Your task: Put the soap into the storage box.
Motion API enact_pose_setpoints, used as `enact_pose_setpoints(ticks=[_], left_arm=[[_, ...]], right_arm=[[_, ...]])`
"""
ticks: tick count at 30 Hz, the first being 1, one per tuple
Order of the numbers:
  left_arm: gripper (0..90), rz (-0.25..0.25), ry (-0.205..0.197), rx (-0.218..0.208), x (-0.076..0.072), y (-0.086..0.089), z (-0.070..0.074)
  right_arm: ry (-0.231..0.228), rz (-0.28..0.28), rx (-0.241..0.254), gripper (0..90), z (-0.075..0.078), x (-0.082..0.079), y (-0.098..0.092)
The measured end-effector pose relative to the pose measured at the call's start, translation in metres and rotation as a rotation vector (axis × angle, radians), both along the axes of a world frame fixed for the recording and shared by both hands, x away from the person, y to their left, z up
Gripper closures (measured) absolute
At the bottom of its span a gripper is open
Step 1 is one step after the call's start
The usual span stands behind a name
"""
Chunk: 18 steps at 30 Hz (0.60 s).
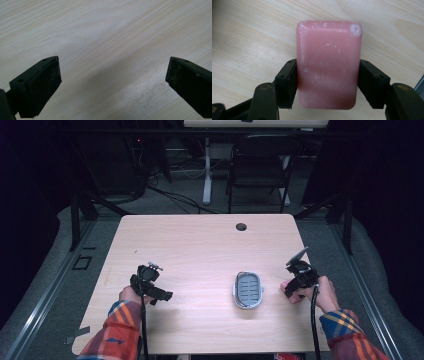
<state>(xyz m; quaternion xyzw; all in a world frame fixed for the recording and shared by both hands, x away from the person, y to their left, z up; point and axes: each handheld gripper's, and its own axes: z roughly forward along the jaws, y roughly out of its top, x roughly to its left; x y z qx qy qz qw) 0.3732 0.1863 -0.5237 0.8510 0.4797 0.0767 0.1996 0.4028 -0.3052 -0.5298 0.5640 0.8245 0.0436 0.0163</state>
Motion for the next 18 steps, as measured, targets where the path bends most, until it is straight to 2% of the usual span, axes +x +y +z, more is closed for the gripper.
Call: enact_pose_setpoints(ticks=[1, 2, 4, 5, 7, 8, 13, 14, 16, 18], left_arm=[[0.0, 0.0, 0.0, 0.0, 0.0, 0.0, 0.0], [0.1, -0.001, -0.001, 0.0, 0.0, 0.0, 0.0], [0.0, -0.001, -0.002, 0.0, 0.0, 0.0, 0.0], [0.1, -0.001, -0.002, 0.001, 0.0, 0.0, 0.0], [0.1, -0.004, -0.003, 0.003, 0.0, 0.0, 0.0], [0.0, -0.005, -0.004, 0.003, 0.0, 0.0, 0.0], [0.1, -0.007, -0.01, 0.004, -0.001, 0.0, 0.0], [0.1, -0.009, -0.011, 0.005, -0.001, 0.0, 0.001], [0.1, -0.012, -0.011, 0.007, 0.0, -0.001, 0.001], [0.1, -0.014, -0.012, 0.006, 0.0, -0.001, 0.0]], right_arm=[[-0.013, -0.011, 0.012, 37.0, 0.0, -0.001, 0.0], [0.002, 0.01, 0.001, 37.0, 0.002, 0.0, 0.0], [0.005, 0.016, -0.002, 37.0, 0.003, 0.0, 0.0], [-0.019, -0.001, 0.014, 37.1, 0.002, -0.002, 0.001], [-0.021, 0.008, 0.01, 37.0, 0.005, -0.002, 0.0], [-0.008, 0.024, 0.003, 37.0, 0.008, -0.001, 0.0], [-0.032, 0.012, 0.024, 37.0, 0.013, -0.003, -0.001], [-0.019, 0.027, 0.015, 37.1, 0.015, -0.003, -0.001], [-0.035, 0.022, 0.023, 37.0, 0.017, -0.004, -0.001], [-0.031, 0.029, 0.02, 37.1, 0.018, -0.004, 0.0]])
